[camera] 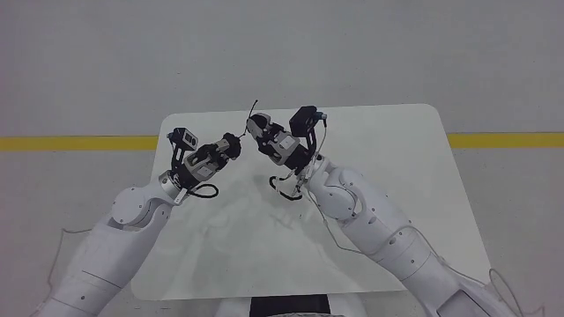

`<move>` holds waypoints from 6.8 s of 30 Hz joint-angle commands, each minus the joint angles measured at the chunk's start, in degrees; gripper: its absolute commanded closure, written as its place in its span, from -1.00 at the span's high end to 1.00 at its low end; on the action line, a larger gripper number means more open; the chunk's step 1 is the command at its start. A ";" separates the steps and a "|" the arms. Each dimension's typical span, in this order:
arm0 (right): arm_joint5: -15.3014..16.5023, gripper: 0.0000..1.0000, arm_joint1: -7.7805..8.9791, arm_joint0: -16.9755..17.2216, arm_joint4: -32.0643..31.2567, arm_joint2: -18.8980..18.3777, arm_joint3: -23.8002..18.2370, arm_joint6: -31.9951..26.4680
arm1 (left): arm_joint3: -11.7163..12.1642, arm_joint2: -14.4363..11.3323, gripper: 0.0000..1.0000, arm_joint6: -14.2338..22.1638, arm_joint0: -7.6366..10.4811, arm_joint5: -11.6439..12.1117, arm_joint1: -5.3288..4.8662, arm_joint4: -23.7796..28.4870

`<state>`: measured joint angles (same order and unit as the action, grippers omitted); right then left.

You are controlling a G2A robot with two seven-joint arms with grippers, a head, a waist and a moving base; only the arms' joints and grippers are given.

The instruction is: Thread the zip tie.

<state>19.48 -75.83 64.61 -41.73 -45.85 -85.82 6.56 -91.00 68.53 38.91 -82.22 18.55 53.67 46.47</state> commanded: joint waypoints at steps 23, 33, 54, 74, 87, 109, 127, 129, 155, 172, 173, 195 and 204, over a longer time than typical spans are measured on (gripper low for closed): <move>0.00 -1.00 -0.52 -0.29 0.11 0.21 0.55 -0.10 | 0.00 0.00 -1.00 0.00 0.00 0.00 0.00 0.00; 0.00 -1.00 -0.56 -0.09 -0.30 -0.38 0.32 0.31 | 0.00 0.00 -1.00 0.00 0.00 0.00 0.00 0.00; 0.00 -1.00 -0.66 0.14 -0.82 -0.92 0.19 -0.13 | 0.00 0.00 -1.00 0.00 0.00 0.00 0.00 0.00; 0.00 -1.00 -0.51 0.39 -0.51 -0.73 0.30 -0.91 | 0.00 0.00 -1.00 0.00 0.00 0.00 0.00 0.00; 0.00 -1.00 -0.57 0.30 -0.36 -0.47 0.41 -1.18 | -0.29 -0.14 -1.00 -0.79 0.01 -0.32 0.09 -0.19; 0.00 -1.00 -0.77 1.03 -0.55 -1.06 0.26 -2.26 | -1.00 0.51 -1.00 -1.13 -0.21 -0.36 1.17 -0.31; 0.00 -1.00 -0.61 1.95 -2.11 -2.22 -0.54 -2.79 | -1.13 1.30 -1.00 -0.80 -0.43 -0.93 1.87 -0.92; 0.00 -1.00 -0.61 1.99 -2.16 -2.21 -0.65 -3.02 | -1.14 1.39 -1.00 -0.80 -0.48 -0.96 1.94 -0.99; 0.00 0.86 1.29 3.14 -3.84 -3.05 -2.44 0.42 | -0.42 2.79 -1.00 0.59 0.37 -1.85 2.87 0.14; -2.23 1.00 1.92 3.24 -15.56 -3.89 -1.88 0.31 | -1.95 4.68 -1.00 3.96 0.79 -7.58 2.89 5.74; -2.96 1.00 1.98 3.21 -17.38 -3.91 -2.10 -0.51 | -1.72 4.96 -1.00 3.99 0.74 -8.41 2.92 7.13; -5.48 1.00 1.54 3.13 -28.09 -2.73 -1.75 1.54 | 4.42 7.34 -1.00 15.97 0.67 -15.50 3.36 23.00; -10.19 1.00 1.03 2.14 -41.51 -0.53 -0.79 4.79 | 3.27 7.35 -1.00 9.72 -1.04 -28.81 3.70 32.28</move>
<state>9.33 -74.68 67.01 -82.40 -46.72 -87.00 11.09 -87.43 75.73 49.03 -82.97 -9.10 57.38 78.25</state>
